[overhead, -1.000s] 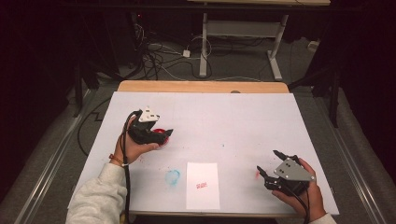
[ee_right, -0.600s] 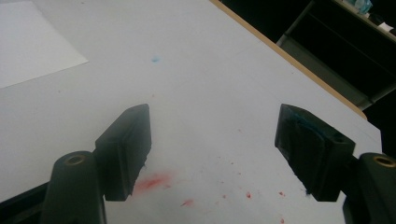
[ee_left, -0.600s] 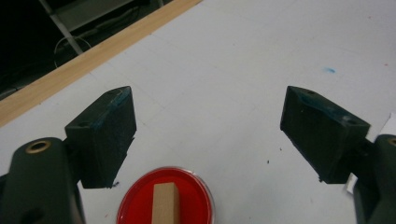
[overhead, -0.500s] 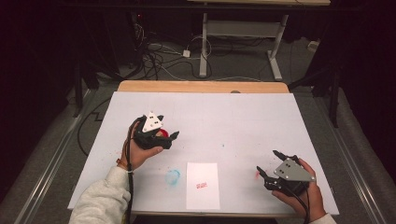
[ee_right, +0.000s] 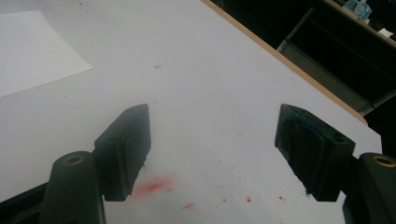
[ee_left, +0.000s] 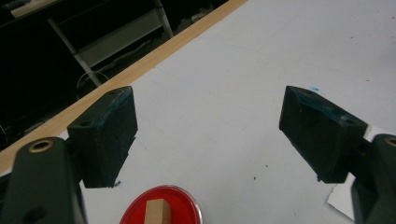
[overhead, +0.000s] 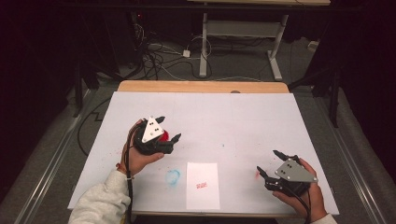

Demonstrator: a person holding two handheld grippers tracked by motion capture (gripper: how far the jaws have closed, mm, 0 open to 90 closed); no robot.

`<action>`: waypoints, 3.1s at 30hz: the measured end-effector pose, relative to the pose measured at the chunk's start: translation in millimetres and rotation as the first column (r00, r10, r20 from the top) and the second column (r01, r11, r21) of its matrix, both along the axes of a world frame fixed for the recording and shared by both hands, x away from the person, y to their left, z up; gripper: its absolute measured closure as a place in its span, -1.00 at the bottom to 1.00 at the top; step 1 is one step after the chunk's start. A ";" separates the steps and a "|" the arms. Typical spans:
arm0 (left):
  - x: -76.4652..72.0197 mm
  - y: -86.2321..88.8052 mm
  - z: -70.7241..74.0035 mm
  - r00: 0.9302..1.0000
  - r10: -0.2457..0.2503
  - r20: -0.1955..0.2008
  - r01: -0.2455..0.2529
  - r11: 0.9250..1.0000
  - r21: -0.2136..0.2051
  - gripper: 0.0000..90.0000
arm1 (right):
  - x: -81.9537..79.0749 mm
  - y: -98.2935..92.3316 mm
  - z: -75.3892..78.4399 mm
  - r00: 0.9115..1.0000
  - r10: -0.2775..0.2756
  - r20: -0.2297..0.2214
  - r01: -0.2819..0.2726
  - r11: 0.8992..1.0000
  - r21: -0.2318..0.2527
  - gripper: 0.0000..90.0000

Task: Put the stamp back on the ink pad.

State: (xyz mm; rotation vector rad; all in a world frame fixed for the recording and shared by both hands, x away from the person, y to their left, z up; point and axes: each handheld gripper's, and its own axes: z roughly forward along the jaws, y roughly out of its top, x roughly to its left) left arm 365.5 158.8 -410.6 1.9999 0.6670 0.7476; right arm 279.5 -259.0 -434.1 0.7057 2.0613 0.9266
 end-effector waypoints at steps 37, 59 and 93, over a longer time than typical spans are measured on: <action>-52.8 16.3 -12.8 0.994 -0.054 0.098 0.046 0.996 0.080 -0.60 | -6.6 -0.5 4.6 0.999 -0.010 0.037 0.009 1.000 0.028 -0.39; -66.9 55.4 -58.6 0.999 0.029 -0.024 -0.024 0.986 0.164 -0.60 | -8.0 0.1 2.2 0.999 -0.019 0.028 0.019 0.999 0.029 -0.39; -74.6 62.1 -61.2 0.999 0.028 -0.042 -0.021 0.988 0.152 -0.61 | -9.5 6.4 2.5 1.000 -0.008 0.027 0.007 1.000 0.025 -0.39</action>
